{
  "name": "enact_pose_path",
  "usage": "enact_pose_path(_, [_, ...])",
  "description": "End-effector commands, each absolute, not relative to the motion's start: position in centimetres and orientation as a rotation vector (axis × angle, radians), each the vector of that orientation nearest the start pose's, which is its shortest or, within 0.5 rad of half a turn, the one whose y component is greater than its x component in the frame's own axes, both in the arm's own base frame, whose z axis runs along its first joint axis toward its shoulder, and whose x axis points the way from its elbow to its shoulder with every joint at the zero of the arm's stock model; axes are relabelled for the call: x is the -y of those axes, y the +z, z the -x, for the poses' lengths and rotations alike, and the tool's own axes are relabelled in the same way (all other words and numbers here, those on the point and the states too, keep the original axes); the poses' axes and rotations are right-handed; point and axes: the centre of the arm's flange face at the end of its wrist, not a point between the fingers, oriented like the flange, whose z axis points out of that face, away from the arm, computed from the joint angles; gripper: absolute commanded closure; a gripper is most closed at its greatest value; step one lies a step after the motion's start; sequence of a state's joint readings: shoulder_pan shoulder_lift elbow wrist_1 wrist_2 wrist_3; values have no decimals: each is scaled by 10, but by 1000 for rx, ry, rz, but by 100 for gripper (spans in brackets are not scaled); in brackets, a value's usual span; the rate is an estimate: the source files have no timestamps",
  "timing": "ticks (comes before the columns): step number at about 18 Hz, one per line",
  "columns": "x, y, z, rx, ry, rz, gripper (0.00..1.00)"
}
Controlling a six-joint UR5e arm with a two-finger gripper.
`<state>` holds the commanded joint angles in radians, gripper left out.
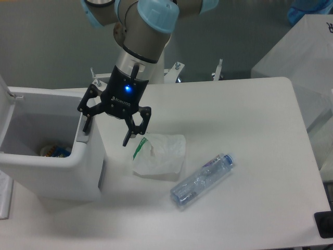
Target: Open the trash can
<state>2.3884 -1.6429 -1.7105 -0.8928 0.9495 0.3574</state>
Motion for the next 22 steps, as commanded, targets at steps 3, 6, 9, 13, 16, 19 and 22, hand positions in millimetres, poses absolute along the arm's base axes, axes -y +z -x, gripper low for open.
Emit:
enact_pose_path(3, [-506,484,297,400,-280,2355,0])
enact_pose_path(6, [-514,491,349,434,-231,2328,0])
enact_pose_path(9, [-507,486,406,476,-181,2312,0])
enact_pose_path(13, [-467,454,473,478,-112,2337,0])
enact_pose_path(16, [-434,427,506,391,-51,2377,0])
enact_pose_path(19, [-415,398,526,335,8,2451,0])
enact_pose_path(22, [-396,362,548,289,148,2650,0])
